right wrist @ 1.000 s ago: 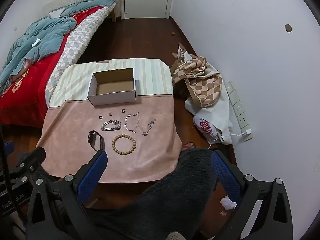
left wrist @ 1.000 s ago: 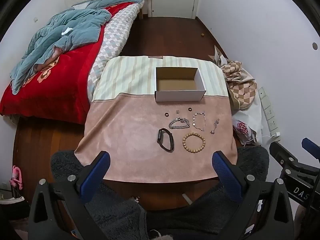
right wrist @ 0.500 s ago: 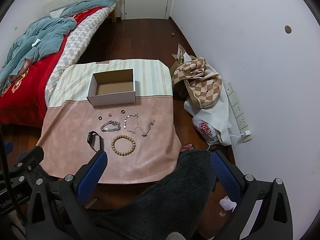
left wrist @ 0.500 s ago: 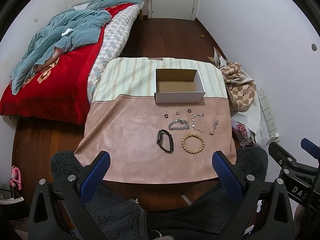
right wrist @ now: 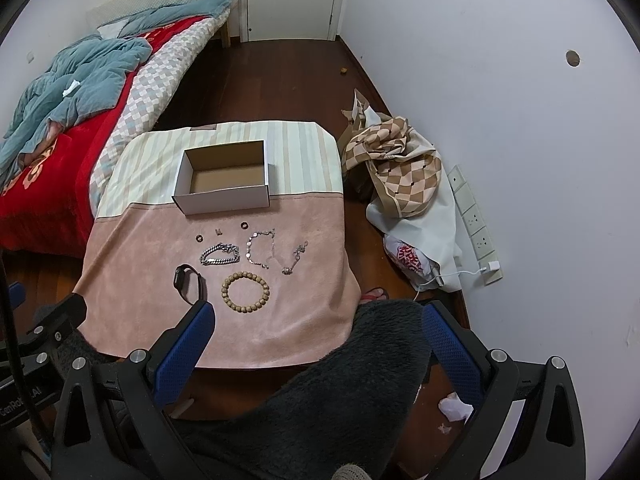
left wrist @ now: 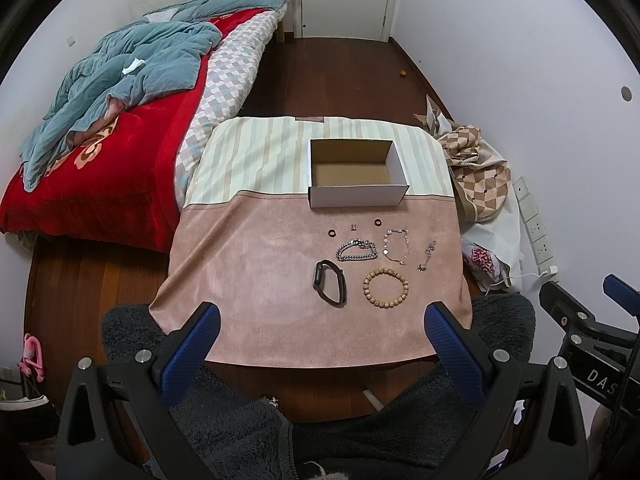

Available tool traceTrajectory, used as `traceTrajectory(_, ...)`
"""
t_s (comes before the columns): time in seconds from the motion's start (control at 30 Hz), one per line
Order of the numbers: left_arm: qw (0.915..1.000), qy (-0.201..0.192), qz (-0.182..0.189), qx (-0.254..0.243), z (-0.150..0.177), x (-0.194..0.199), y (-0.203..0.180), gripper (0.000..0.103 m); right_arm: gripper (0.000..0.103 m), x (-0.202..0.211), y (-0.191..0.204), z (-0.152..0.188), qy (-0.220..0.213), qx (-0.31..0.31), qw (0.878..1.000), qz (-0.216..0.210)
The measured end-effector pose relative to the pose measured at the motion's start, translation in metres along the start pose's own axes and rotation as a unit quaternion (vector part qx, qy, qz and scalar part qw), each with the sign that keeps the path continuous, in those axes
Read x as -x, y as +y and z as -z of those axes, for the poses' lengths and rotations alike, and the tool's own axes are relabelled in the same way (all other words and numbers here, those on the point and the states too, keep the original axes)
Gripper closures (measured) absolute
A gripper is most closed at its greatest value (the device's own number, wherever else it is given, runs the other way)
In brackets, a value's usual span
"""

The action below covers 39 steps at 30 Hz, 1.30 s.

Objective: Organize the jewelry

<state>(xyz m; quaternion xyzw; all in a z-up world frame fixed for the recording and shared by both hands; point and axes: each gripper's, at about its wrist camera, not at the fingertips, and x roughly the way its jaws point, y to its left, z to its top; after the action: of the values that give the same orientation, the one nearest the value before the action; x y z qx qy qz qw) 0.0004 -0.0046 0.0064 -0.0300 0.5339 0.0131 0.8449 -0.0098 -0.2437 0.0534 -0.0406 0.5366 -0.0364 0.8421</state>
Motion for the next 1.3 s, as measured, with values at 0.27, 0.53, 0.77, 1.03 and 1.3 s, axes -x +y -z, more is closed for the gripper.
traceTrajectory(0.27,1.0,-0.001,0.0,0.0,-0.0005,0.0013,0.0001,0.0,0.0,0.0019,-0.0014,-0.0006,-0.003,0.001,1.0,0.0)
traceTrajectory(0.53,1.0,-0.004,0.0,0.0,-0.0027,0.0069,-0.0014,0.0,0.0,0.0022,-0.0021,-0.0013,-0.004,0.001,1.0,0.0)
traceTrajectory(0.77,1.0,-0.004,0.0,0.0,-0.0029,0.0071,-0.0015,0.0,0.0,0.0029,-0.0009,-0.0009,-0.005,0.002,1.0,0.002)
traceTrajectory(1.03,1.0,-0.005,0.001,0.0,-0.0025,0.0072,-0.0011,0.0,0.0,0.0047,-0.0012,-0.0017,-0.006,0.003,1.0,0.003)
traceTrajectory(1.3,1.0,-0.005,0.002,0.0,-0.0041,0.0086,-0.0015,0.0,0.0,0.0052,-0.0017,-0.0017,-0.006,0.003,1.0,0.002)
